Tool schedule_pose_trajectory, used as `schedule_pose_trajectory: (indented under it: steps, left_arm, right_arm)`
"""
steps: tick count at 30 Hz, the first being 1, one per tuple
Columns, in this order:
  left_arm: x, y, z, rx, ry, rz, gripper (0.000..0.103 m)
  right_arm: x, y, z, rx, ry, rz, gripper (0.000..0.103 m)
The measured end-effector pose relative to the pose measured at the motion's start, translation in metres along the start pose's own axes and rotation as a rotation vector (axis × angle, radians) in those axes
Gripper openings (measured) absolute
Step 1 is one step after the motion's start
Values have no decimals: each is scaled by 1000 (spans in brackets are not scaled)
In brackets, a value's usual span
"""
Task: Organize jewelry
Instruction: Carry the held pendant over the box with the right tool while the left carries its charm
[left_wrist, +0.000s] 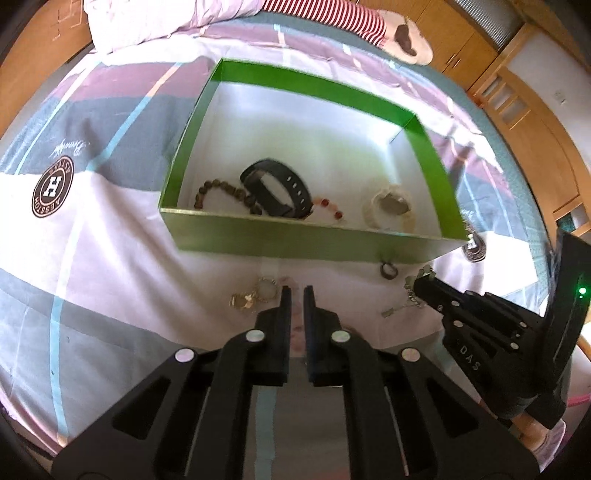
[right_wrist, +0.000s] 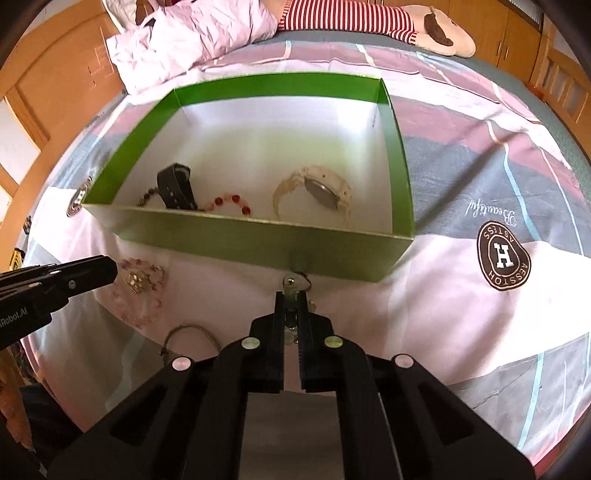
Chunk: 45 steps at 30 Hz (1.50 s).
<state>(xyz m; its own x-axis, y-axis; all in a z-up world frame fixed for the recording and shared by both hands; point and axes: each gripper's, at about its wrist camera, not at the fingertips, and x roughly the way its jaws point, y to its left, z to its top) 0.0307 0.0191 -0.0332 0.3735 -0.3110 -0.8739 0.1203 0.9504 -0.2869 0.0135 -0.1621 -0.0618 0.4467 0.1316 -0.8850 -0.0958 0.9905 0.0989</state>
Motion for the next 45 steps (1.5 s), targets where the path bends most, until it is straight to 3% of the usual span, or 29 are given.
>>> schedule_pose_trajectory:
  steps: [6, 9, 14, 17, 21, 28, 30, 32, 36, 39, 45]
  left_arm:
    - [-15, -10, 5, 53, -62, -26, 6]
    - [-3, -9, 4, 54, -15, 0, 6]
    - [16, 16, -2, -26, 81, 120, 9]
    - [25, 32, -5, -74, 144, 114, 16]
    - [33, 28, -9, -48, 162, 132, 35]
    - [56, 18, -11, -16, 203, 168, 35]
    - [62, 16, -12, -10, 214, 186, 24]
    - [59, 15, -12, -5, 202, 195, 8]
    - [37, 6, -7, 9, 129, 107, 8]
    - [10, -3, 0, 39, 31, -5, 8]
    - [-26, -11, 7, 68, -133, -98, 8]
  right_arm:
    - [-19, -3, 10, -4, -78, 52, 6]
    - [-19, 2, 6, -10, -78, 42, 6]
    - [-9, 1, 4, -5, -37, 34, 5]
    - [-6, -1, 4, 1, -26, 29, 5]
    - [-3, -1, 3, 9, -11, 36, 5]
    - [2, 4, 0, -10, 7, 33, 5]
    - [2, 4, 0, -9, 8, 32, 5]
    - [1, 3, 1, -8, 6, 33, 5]
    - [-1, 3, 2, -4, -3, 37, 5]
    - [-4, 2, 3, 1, -21, 49, 6]
    - [-26, 0, 7, 11, -104, 86, 6]
